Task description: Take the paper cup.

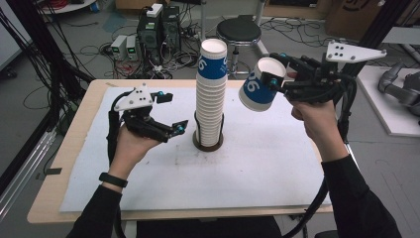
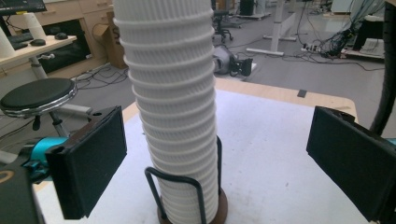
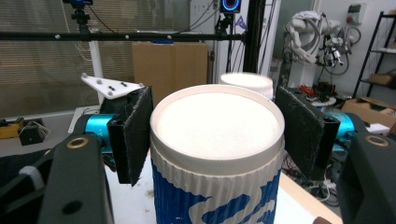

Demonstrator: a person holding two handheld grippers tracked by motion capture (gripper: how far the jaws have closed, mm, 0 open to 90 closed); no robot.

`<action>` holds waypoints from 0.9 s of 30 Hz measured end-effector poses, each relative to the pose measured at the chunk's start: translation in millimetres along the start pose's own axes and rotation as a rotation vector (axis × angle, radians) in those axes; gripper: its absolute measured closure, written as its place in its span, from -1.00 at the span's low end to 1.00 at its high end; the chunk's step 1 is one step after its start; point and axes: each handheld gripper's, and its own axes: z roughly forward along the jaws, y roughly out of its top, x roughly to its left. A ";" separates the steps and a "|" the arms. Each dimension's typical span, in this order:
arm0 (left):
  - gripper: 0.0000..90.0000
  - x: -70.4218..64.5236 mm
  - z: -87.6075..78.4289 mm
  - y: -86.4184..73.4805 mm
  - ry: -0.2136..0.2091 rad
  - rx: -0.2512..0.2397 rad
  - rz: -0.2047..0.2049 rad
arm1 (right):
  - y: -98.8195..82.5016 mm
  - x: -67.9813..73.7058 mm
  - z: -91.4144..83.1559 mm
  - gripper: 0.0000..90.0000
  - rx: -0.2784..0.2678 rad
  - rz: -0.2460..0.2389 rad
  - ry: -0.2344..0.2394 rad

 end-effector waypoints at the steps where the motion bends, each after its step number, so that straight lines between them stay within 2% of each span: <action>1: -0.89 -1.9 -0.9 -3.0 0.000 0.004 0.001 | -3.4 0.2 -1.4 -0.30 0.004 0.011 0.001; 5: -0.89 -7.0 -5.2 -16.2 0.011 0.008 -0.013 | -17.7 0.9 -5.7 -0.30 0.016 0.028 0.003; 10: -0.89 -11.8 -11.5 -34.5 0.028 0.006 -0.009 | -38.4 3.9 -8.3 -0.30 0.027 0.041 -0.001; 13: -0.89 -13.5 -15.4 -44.4 0.044 -0.007 0.011 | -49.6 4.6 -8.1 -0.30 0.035 0.045 -0.002; 14: -0.89 -13.5 -16.2 -47.0 0.043 -0.009 0.005 | -53.3 4.7 -8.0 -0.30 0.033 0.048 -0.004; 18: -0.89 -13.7 -18.7 -53.2 0.060 -0.006 0.001 | -66.0 4.7 -8.2 -0.30 0.051 0.060 -0.005; 27: -0.89 -15.6 -18.1 -65.3 0.055 0.015 0.004 | -97.0 9.8 -13.0 -0.30 0.054 0.082 -0.017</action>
